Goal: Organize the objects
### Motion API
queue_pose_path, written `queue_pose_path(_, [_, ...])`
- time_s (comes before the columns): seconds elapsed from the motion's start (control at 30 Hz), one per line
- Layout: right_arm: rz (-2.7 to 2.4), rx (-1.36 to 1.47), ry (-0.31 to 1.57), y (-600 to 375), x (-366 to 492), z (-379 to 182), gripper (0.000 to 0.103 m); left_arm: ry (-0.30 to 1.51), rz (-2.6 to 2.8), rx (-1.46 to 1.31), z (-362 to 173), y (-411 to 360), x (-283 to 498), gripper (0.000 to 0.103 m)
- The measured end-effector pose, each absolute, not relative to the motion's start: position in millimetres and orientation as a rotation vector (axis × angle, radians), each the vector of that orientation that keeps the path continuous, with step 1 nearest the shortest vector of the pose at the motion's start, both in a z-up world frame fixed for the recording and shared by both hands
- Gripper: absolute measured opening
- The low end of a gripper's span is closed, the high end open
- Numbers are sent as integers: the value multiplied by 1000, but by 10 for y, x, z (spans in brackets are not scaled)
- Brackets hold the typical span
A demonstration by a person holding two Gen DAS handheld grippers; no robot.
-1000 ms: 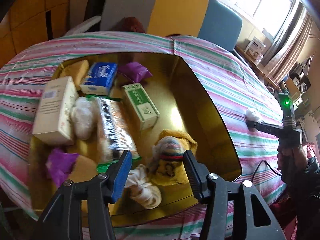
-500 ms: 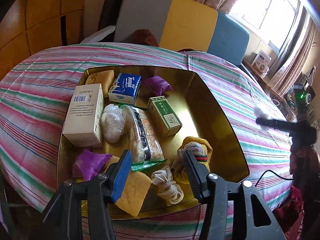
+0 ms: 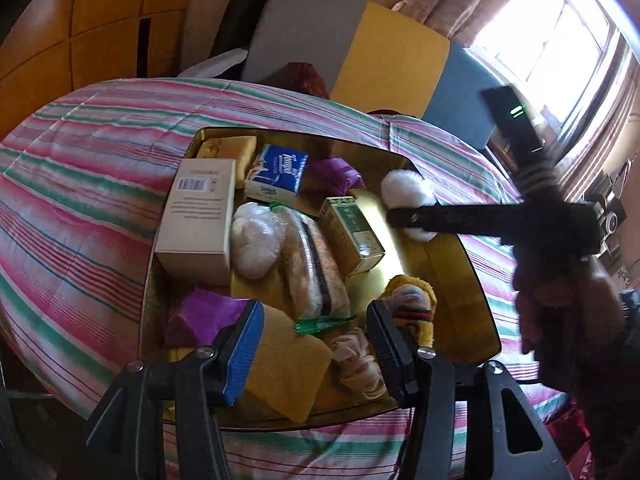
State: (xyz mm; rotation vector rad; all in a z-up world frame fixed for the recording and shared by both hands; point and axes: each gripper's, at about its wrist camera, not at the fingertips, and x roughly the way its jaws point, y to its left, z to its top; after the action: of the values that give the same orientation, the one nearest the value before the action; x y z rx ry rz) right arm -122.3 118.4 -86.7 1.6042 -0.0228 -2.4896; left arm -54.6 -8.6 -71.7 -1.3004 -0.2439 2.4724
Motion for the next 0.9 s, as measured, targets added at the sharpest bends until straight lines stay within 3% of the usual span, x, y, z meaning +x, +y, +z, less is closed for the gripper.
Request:
queue_pose_path(0.33, [-2451, 1653, -9, 1108, -1252, -1084, 41, -247, 2511, -1306, -747, -160, -575, 55])
queue_pose_path(0.4, [-2486, 1631, 9, 1115, -1187, -1023, 51, -233, 2530, -1304, -736, -157, -581, 61])
queue_pose_path(0.43, [-2510, 1610, 16, 1125, -1143, -981, 68, -219, 2544, -1303, -725, -147, -576, 62])
queue_pose_path(0.47, [-2528, 1583, 15, 1135, -1093, -934, 74, -209, 2554, -1301, -712, -142, -573, 62])
queue_pose_path(0.9, [-2686, 1368, -121, 1269, -320, -527, 80, 14, 2861, -1134, -284, -50, -377, 62])
